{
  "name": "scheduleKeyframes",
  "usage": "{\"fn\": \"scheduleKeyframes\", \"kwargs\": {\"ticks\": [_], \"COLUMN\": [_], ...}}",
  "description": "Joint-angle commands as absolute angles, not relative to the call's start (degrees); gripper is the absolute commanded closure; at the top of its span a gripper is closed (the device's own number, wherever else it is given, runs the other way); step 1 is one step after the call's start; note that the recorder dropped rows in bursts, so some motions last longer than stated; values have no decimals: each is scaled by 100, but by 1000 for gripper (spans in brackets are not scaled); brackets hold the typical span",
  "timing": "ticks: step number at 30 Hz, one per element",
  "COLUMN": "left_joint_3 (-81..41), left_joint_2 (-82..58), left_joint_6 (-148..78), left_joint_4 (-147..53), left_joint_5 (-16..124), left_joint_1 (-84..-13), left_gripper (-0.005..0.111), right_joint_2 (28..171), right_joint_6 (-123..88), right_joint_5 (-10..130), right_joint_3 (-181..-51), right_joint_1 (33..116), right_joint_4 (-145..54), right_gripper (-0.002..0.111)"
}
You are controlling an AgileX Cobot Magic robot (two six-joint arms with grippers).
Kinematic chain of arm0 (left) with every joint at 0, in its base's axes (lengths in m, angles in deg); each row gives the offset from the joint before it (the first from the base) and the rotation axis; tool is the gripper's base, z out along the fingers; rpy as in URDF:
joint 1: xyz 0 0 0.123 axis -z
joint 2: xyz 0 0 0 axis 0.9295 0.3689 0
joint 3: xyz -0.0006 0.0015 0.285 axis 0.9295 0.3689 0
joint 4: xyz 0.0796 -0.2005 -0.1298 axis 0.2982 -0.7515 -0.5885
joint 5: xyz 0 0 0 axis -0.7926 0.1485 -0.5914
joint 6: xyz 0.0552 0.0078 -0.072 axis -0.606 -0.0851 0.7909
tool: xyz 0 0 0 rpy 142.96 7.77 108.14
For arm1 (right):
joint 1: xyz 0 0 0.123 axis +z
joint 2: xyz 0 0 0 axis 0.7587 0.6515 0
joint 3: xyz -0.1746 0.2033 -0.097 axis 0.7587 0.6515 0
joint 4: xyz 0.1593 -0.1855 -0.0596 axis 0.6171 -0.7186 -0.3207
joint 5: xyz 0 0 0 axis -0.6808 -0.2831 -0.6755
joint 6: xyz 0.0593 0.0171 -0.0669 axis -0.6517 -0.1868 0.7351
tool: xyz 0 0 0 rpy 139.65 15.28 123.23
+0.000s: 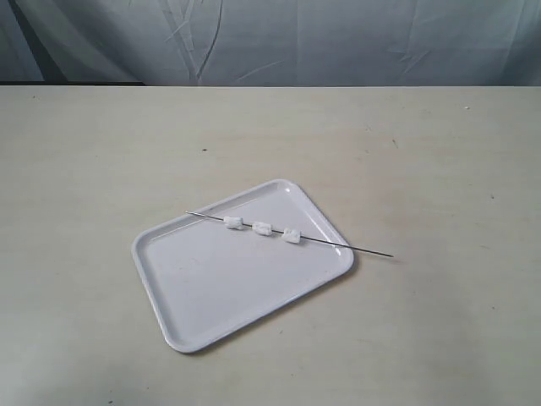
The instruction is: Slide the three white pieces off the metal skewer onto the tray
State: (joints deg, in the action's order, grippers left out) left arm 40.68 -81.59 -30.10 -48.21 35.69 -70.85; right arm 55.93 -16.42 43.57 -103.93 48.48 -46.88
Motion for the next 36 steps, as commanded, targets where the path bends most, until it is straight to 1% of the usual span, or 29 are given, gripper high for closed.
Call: {"fn": "scheduleKeyframes", "kwargs": {"ticks": [1, 3, 6, 8, 11, 12, 13, 14, 15, 16, 18, 20, 23, 27, 31, 33, 36], "left_joint_3": [4083, 4083, 4083, 4083, 4083, 4083, 4083, 4083, 4083, 4083, 4083, 4083, 4083, 4083, 4083, 4083, 4083], "left_joint_2": [-8188, -8188, -8188, -8188, -8188, -8188, -8188, -8188, -8188, -8188, -8188, -8188, -8188, -8188, -8188, -8188, -8188], "left_joint_6": [-2977, -2977, -2977, -2977, -2977, -2977, -2977, -2977, -2977, -2977, -2977, -2977, -2977, -2977, -2977, -2977, -2977], "left_joint_4": [-4778, -4778, -4778, -4778, -4778, -4778, -4778, -4778, -4778, -4778, -4778, -4778, -4778, -4778, -4778, -4778, -4778], "left_joint_5": [3644, 3644, 3644, 3644, 3644, 3644, 3644, 3644, 3644, 3644, 3644, 3644, 3644, 3644, 3644, 3644, 3644], "left_joint_1": [-7062, -7062, -7062, -7062, -7062, -7062, -7062, -7062, -7062, -7062, -7062, -7062, -7062, -7062, -7062, -7062, -7062], "left_gripper": [107, 107, 107, 107, 107, 107, 107, 107, 107, 107, 107, 107, 107, 107, 107, 107, 107], "right_joint_2": [7135, 7771, 8470, 8934, 9225, 9350, 9406, 9573, 9761, 9899, 10180, 10350, 10598, 10897, 11265, 11486, 11888], "right_joint_6": [-1646, -1646, -1646, -1288, -111, 257, 397, 602, 712, 824, 1214, 2074, 3701, 5471, 7571, 8148, 8482], "right_joint_5": [1736, 526, -582, -729, -344, -130, -110, -167, -368, -547, -682, -102, 1351, 2053, 2065, 1854, 1487], "right_joint_3": [-11048, -11167, -11155, -11155, -11155, -11155, -11155, -11155, -11155, -11155, -10983, -10555, -9786, -9571, -9689, -9823, -10205], "right_joint_1": [4920, 4955, 4955, 4955, 4955, 4955, 4955, 4955, 4955, 4955, 4955, 4955, 4955, 4955, 4955, 4955, 4966], "right_joint_4": [-4685, -4621, -4516, -4429, -3779, -3298, -3095, -2627, -2332, -2198, -1939, -1593, -711, 520, 2105, 2530, 2555], "right_gripper": [109, 109, 109, 109, 108, 101, 96, 82, 72, 69, 69, 69, 69, 69, 69, 69, 69]}}
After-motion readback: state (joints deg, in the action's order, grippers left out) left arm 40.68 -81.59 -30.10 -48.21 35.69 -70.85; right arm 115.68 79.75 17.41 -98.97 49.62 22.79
